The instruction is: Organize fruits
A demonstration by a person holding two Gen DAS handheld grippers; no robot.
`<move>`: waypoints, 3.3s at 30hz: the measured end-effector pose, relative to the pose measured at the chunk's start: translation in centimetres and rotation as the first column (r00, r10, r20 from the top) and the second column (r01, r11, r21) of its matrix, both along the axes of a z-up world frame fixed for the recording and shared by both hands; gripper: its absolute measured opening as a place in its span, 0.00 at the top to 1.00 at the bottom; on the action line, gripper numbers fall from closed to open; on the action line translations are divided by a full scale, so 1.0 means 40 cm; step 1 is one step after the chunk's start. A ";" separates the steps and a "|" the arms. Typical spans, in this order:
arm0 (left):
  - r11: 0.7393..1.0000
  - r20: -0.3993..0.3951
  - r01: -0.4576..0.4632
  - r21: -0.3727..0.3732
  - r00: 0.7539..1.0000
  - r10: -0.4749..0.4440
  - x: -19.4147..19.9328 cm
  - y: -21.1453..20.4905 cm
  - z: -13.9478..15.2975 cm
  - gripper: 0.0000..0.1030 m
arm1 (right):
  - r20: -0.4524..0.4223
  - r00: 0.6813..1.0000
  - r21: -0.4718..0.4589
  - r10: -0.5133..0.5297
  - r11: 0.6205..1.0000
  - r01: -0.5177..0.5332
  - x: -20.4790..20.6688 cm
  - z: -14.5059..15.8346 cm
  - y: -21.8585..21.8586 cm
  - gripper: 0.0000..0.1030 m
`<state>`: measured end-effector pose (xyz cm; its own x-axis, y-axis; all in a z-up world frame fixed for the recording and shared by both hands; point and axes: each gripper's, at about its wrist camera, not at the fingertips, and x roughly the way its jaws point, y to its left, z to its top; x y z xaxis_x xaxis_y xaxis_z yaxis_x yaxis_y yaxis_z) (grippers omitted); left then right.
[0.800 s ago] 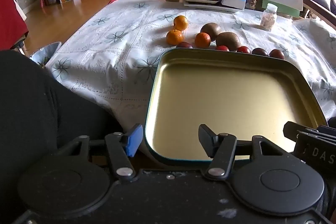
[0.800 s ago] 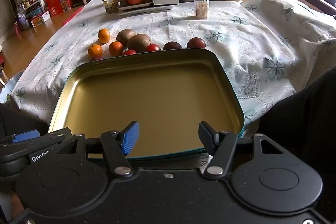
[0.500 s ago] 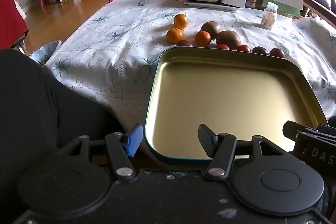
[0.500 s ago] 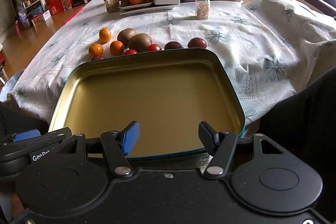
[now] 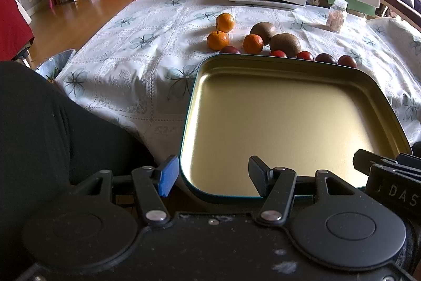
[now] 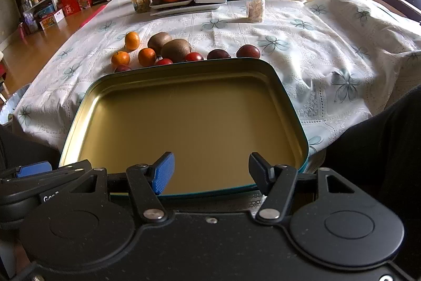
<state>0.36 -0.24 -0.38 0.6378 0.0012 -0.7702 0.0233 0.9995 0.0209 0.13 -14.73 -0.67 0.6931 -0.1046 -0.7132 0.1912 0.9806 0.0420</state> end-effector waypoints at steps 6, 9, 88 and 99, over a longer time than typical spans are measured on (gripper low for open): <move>1.000 -0.001 0.000 0.000 1.000 0.000 0.000 0.000 -0.003 0.40 | -0.006 1.000 -0.002 0.000 1.000 0.000 -0.003 -0.004 0.001 0.36; 1.000 -0.003 0.001 0.001 1.000 -0.001 0.001 0.000 -0.004 0.40 | -0.010 1.000 -0.006 0.005 1.000 -0.005 0.000 -0.005 0.003 0.36; 0.998 -0.019 0.058 0.017 0.998 -0.058 0.124 0.004 0.094 0.40 | -0.091 0.995 -0.097 0.051 0.993 -0.060 0.120 0.071 -0.042 0.38; 0.995 -0.016 0.065 0.080 0.998 -0.064 0.365 -0.002 0.126 0.41 | -0.142 0.990 -0.013 -0.004 1.000 0.002 0.317 0.116 -0.150 0.38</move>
<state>14.98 -0.33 4.65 0.6280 0.0228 -0.7778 0.0884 0.9910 0.1005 12.81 -20.75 3.96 0.5846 -0.1165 -0.8029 0.1975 0.9803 0.0016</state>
